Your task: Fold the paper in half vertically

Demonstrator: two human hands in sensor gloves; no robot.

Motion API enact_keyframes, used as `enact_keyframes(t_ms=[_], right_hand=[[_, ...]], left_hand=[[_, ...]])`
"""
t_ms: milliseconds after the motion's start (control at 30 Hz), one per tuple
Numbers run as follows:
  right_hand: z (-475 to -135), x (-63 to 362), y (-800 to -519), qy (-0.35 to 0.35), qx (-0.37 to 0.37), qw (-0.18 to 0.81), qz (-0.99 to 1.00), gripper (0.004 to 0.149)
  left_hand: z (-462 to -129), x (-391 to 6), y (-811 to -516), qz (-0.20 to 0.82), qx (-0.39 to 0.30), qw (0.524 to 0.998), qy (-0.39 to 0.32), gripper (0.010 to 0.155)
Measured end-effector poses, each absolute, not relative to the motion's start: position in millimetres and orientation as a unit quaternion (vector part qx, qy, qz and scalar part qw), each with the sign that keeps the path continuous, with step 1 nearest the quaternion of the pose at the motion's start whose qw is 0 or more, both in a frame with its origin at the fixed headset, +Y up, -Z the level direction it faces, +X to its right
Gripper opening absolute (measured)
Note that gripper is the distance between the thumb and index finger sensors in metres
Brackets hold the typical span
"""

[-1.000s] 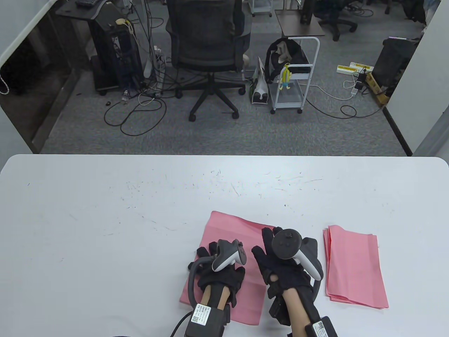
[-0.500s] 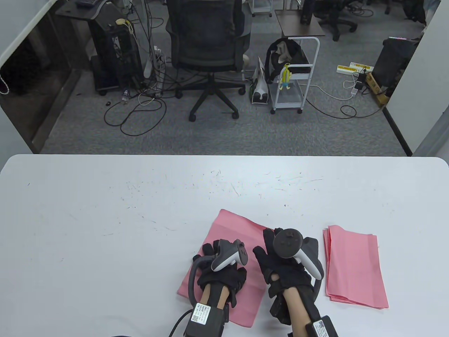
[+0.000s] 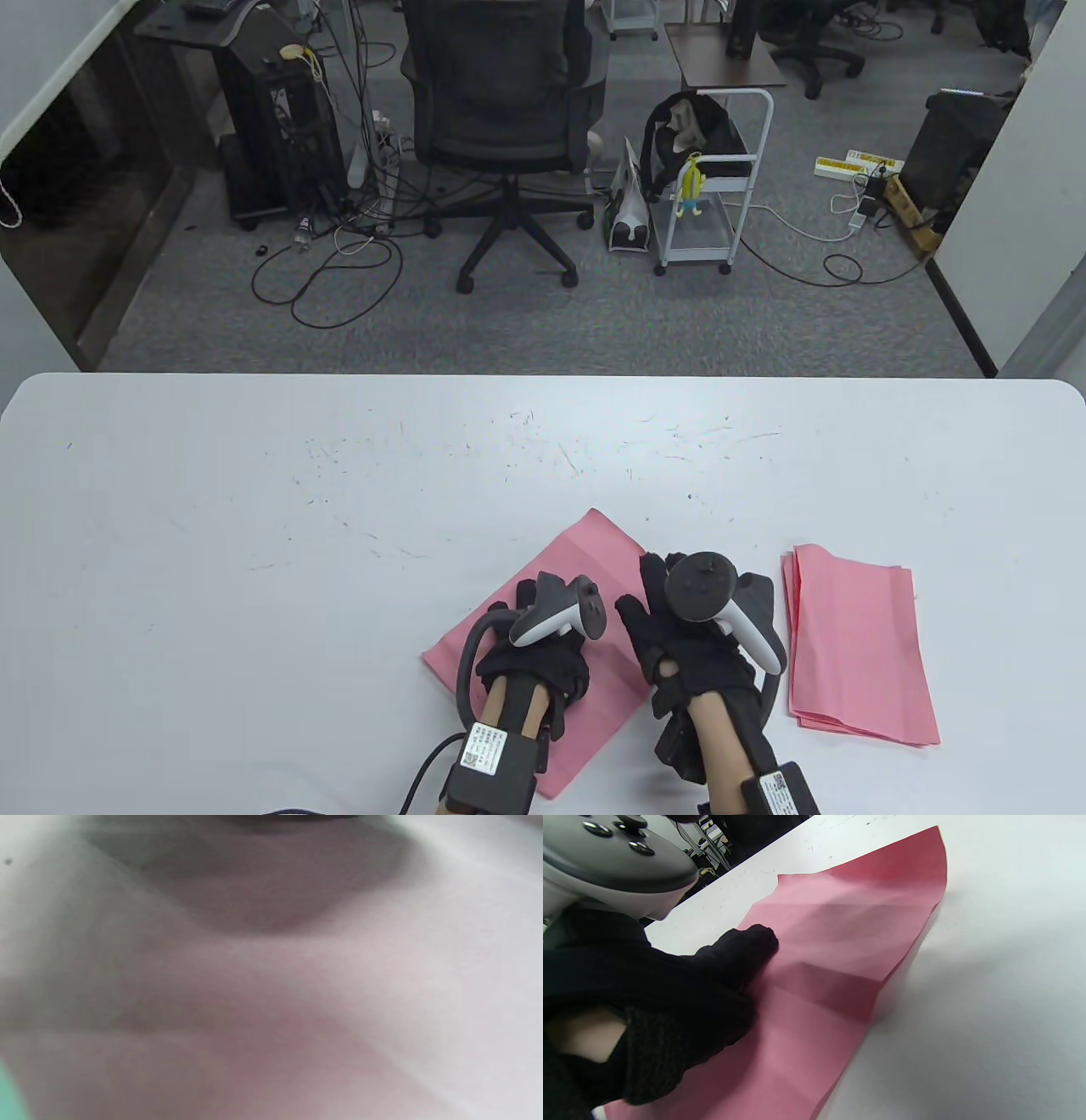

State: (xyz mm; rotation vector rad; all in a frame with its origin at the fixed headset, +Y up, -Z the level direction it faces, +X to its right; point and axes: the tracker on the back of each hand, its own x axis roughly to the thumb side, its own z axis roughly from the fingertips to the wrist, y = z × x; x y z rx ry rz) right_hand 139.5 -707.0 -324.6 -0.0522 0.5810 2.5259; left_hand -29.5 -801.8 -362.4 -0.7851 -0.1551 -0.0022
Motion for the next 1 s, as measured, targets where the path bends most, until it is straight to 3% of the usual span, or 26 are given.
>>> enact_keyframes(t_ms=[633,1000], right_hand=[[-326.9,143.1,-711.8,0.23,-0.023,0.279,0.932,0.07],[-327.5,144.6,-714.4,0.238,-0.025,0.28,0.93,0.069]], left_hand=[[-354.5,-27.7,-801.9,0.003,-0.332,0.915,-0.23,0.079],[-351.9,-26.0,-801.0,-0.024,-0.345,0.908,-0.238,0.08]])
